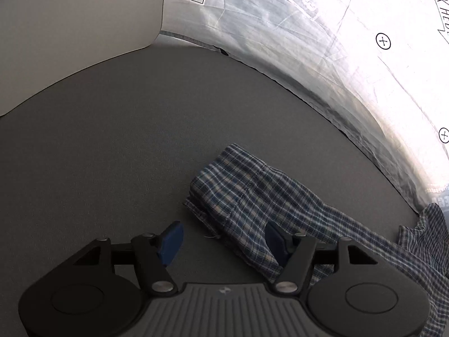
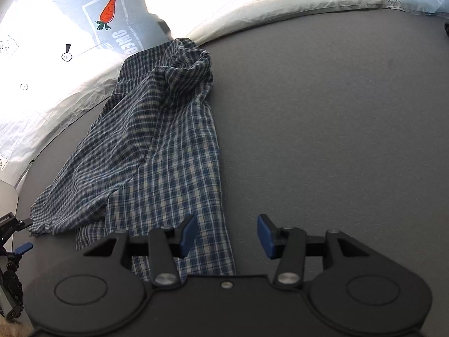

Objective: Fold clothes

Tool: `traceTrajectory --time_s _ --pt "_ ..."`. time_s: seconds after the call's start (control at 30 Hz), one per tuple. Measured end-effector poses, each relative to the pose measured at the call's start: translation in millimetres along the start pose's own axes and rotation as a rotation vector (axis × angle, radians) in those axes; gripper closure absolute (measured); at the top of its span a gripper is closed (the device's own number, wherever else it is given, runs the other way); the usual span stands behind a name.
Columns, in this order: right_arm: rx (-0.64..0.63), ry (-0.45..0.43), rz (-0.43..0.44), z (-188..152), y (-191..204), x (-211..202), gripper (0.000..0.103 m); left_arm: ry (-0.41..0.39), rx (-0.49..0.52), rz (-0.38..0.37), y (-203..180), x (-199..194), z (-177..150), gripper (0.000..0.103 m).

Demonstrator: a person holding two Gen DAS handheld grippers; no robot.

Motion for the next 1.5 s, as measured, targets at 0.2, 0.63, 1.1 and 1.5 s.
traceTrajectory --time_s 0.2,0.63,1.1,1.5 --pt "-0.002 -0.007 0.014 5 18 7 0.055 -0.061 0.006 -0.056 -4 14 15 0.088" --pt "0.161 -0.029 0.105 2 12 -5 0.055 0.042 0.447 -0.724 -209 -117 -96 0.089" --pt "0.097 -0.039 0.291 8 48 -19 0.051 0.215 0.663 -0.528 -173 -93 -187 0.036" --pt "0.014 0.043 0.343 7 108 20 0.08 0.271 0.547 -0.381 -111 -72 -175 0.034"
Point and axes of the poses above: each gripper's, at about its wrist camera, not at the fingertips, and x roughly the way its jaws point, y to its left, z to its top, the point moved 10 cm from there along x, roughly the way its jaws point, and after that the axes turned 4 degrees about x, right-handed, at the moved point
